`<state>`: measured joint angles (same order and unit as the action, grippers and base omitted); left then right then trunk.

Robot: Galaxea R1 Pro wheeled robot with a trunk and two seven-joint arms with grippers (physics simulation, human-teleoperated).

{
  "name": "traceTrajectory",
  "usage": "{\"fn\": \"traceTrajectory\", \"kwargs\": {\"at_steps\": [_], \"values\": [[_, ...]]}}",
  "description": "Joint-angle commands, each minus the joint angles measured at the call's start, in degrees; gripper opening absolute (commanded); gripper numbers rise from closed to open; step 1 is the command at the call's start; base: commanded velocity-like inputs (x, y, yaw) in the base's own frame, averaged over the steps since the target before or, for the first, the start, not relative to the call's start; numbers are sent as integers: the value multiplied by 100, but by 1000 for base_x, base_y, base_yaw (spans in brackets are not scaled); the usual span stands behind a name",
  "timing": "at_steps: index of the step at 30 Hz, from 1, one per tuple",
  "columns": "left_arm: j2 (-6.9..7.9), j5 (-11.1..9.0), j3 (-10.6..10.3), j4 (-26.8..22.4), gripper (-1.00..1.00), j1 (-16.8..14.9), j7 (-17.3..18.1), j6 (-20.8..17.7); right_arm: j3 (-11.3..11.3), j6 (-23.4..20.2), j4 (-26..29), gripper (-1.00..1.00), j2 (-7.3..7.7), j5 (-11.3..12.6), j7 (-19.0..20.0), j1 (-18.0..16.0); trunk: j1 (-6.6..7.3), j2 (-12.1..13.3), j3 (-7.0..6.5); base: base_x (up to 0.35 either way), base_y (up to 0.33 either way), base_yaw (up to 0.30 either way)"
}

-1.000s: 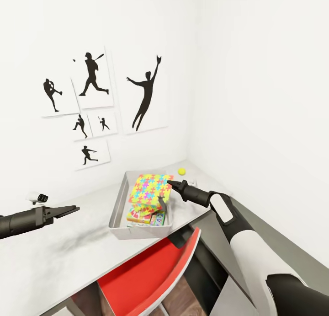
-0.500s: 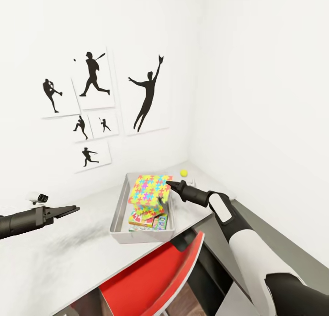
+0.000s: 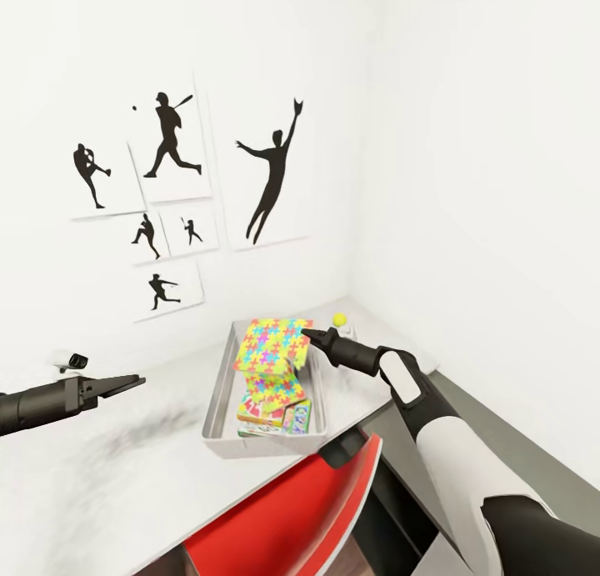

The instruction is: Put all the toys in the child's room - the three board games (two on the bed and one on the table), the two jigsaw puzzles on the table, and the tennis ball on the table - inside the toy box on the table in the child's room.

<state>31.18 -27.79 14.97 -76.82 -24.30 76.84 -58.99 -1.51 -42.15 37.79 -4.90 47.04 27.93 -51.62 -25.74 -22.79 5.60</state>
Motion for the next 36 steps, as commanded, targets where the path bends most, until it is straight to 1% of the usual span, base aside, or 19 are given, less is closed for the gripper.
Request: {"fn": "traceTrajectory", "kwargs": {"at_steps": [1,10,32,36], "values": [[2,-15,0,0,100,-5,7,-51,-1,-22,0,-100,-1,7,-4,-6,-4,-13,13,36,31,0],[1,-15,-2,-2,100,-5,7,-51,-15,-22,7,-100,-17,-11,-215,-6,-4,-13,13,6,5,0],[2,-15,-1,-3,100,-5,6,-51,-16,-30,24,-100,-18,-4,-224,-4,-4,-13,25,0,0,0],[2,-15,1,0,100,-5,2,-51,-16,-32,26,-100,-20,-5,-226,-4,-4,-13,47,0,0,0]]}}
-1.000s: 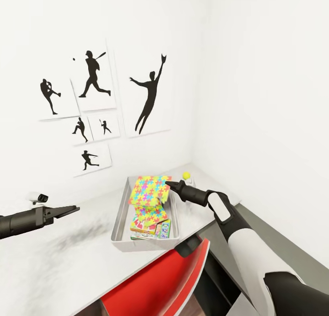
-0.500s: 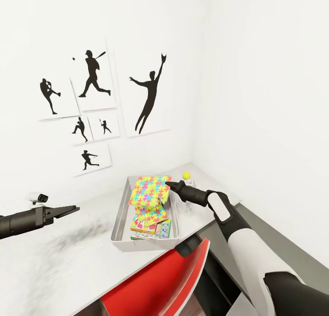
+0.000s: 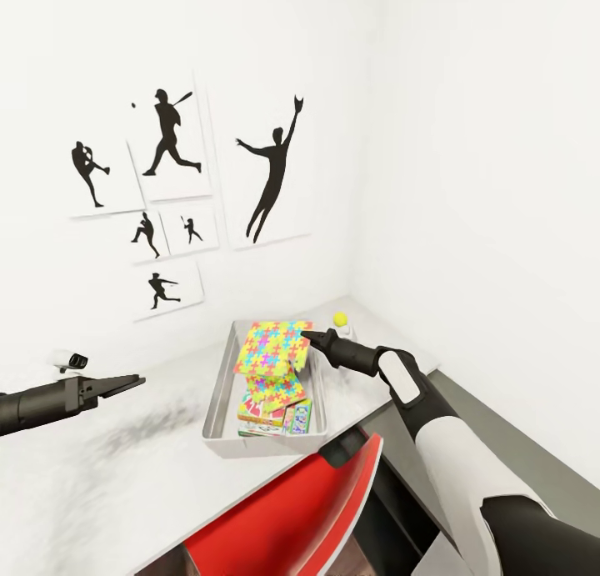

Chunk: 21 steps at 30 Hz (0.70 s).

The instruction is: Put all the toys in the child's room - the three board games (two on the bed and one on the table), the two jigsaw puzzles on the table, and the tennis ball on the table - inside the toy box on the table in the child's room.

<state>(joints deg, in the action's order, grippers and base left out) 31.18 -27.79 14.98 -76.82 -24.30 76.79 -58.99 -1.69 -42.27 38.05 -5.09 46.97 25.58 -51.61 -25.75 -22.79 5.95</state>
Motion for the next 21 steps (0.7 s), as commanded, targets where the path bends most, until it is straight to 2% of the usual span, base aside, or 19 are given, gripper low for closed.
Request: {"fn": "traceTrajectory", "kwargs": {"at_steps": [1,13,21], "values": [[2,-16,-1,0,100,-5,6,-51,2,-22,1,-100,0,2,9,-6,-3,-13,21,14,16,0],[3,-16,4,0,100,-5,9,-51,2,-42,1,-100,7,3,10,-7,-3,-13,131,45,49,0],[3,-16,4,0,100,-5,10,-51,2,-28,1,-100,4,-3,9,-7,-3,-13,141,0,0,0]]}}
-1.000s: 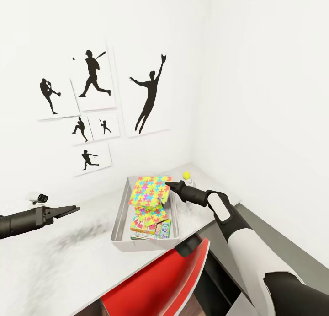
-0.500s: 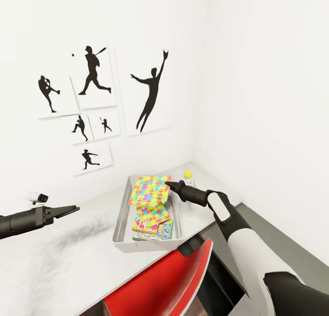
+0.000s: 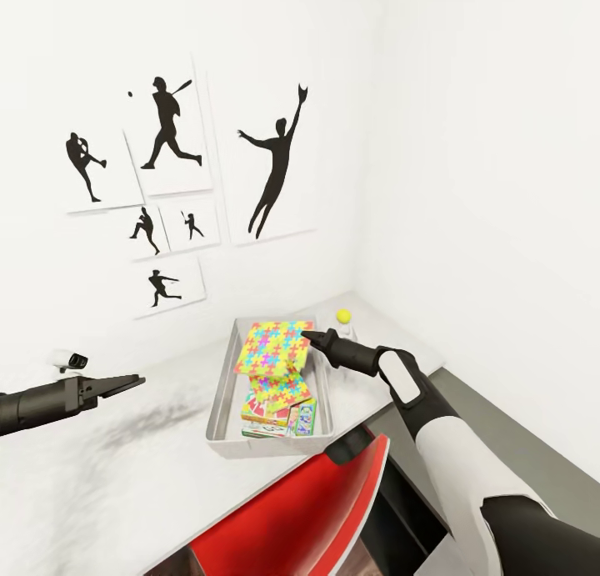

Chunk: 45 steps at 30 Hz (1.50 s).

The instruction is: Put all the toys in the child's room - the three board games (two on the bed and one on the table), the two jigsaw puzzles on the table, and the tennis ball on the table - inside the toy box on the table in the child's room.

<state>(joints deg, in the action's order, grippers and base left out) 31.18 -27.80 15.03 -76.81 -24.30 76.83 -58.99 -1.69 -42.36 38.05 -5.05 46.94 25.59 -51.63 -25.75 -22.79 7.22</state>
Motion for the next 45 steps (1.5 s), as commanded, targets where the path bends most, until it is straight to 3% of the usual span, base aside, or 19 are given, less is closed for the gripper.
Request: {"fn": "traceTrajectory", "kwargs": {"at_steps": [1,7,15,24,30,41,42,45], "values": [[2,-15,-1,0,100,-5,7,-51,2,-19,0,-100,-2,0,9,-5,-4,-13,13,0,0,0],[2,-15,-5,0,100,-5,7,-51,-20,-13,-22,-100,-6,-1,-29,-2,-4,-13,13,0,0,0],[-2,-15,-9,-1,100,-5,4,-51,-24,-3,-42,-100,-11,-1,-358,14,-4,-13,13,0,0,0],[-1,-15,-9,0,100,-5,4,-51,-24,145,-206,-100,-6,-11,-376,28,-4,-13,13,0,0,0],[0,-15,-9,0,100,-5,7,-51,-24,152,-318,-100,-13,-216,-370,29,-4,-13,13,0,0,0],[-5,-24,-9,0,100,-5,7,-51,-24,145,-325,-100,-14,-238,-374,5,-4,-13,13,0,0,0],[-6,-24,-9,0,100,-5,7,-51,-24,143,-325,100,-14,-238,-375,4,-4,-13,13,0,0,0],[-6,-24,-9,0,100,-5,7,-51,-24,140,-325,100,-15,-238,-373,-4,-4,-13,13,0,0,0]]}}
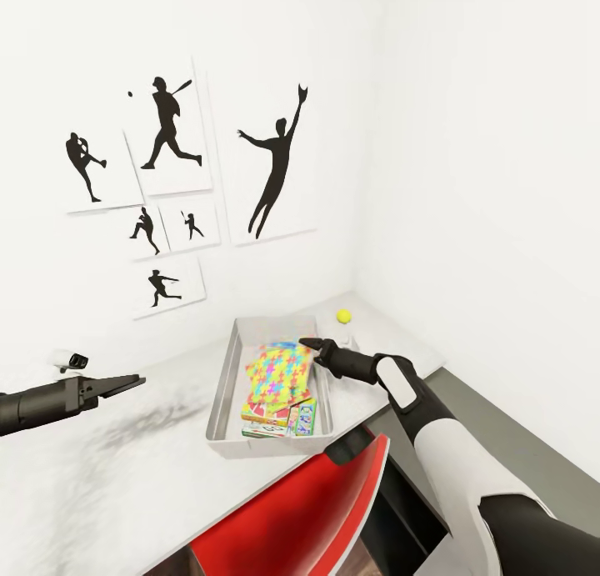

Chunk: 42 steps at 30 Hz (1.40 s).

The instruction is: Put all the toys in the child's room - the three board games (two on the bed and one on the table), the two jigsaw puzzles on the table, and the tennis ball on the table - inside the toy box on the table in the child's room.

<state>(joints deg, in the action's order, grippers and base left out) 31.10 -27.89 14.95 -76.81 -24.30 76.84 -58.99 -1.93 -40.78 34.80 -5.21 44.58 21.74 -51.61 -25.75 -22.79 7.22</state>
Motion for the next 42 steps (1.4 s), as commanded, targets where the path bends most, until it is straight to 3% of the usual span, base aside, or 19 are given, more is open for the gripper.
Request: {"fn": "traceTrajectory", "kwargs": {"at_steps": [1,17,21,25,28,29,31,33,36,42], "values": [[2,-15,-1,0,100,-5,6,-51,0,-18,1,100,1,-2,9,-6,-4,-13,13,0,0,0],[1,-7,-1,-1,100,-5,2,-51,-6,-11,138,100,67,-3,86,13,-4,-13,13,0,0,0],[8,-6,3,0,100,-5,6,-51,-2,-54,1278,100,146,5,188,70,-4,-13,13,0,0,0],[7,-6,0,-2,100,-5,6,-51,5,-181,2466,100,553,16,206,432,-4,-13,13,0,0,0],[3,-6,-1,-3,100,-5,6,-51,34,-339,2874,100,687,-8,-98,557,-4,-13,13,0,0,0],[2,-6,-1,-2,100,-5,6,-51,44,-385,2903,100,703,-25,-359,569,-4,-13,13,0,-27,0],[2,-6,-1,-1,100,-5,6,-51,88,-552,2935,100,731,-20,-1241,583,-4,-13,13,0,-131,0],[3,-6,-1,-1,100,-5,6,-51,290,-630,2982,100,812,-2,-1738,591,-4,-13,13,0,-216,0],[4,-7,-1,-2,100,-5,6,-51,493,-641,3004,100,897,-33,-1920,607,-4,-13,13,0,-132,0],[9,-2,3,-2,100,-5,6,-51,534,-687,3011,100,909,-3,-1969,612,-4,-13,13,0,-17,0]]}}
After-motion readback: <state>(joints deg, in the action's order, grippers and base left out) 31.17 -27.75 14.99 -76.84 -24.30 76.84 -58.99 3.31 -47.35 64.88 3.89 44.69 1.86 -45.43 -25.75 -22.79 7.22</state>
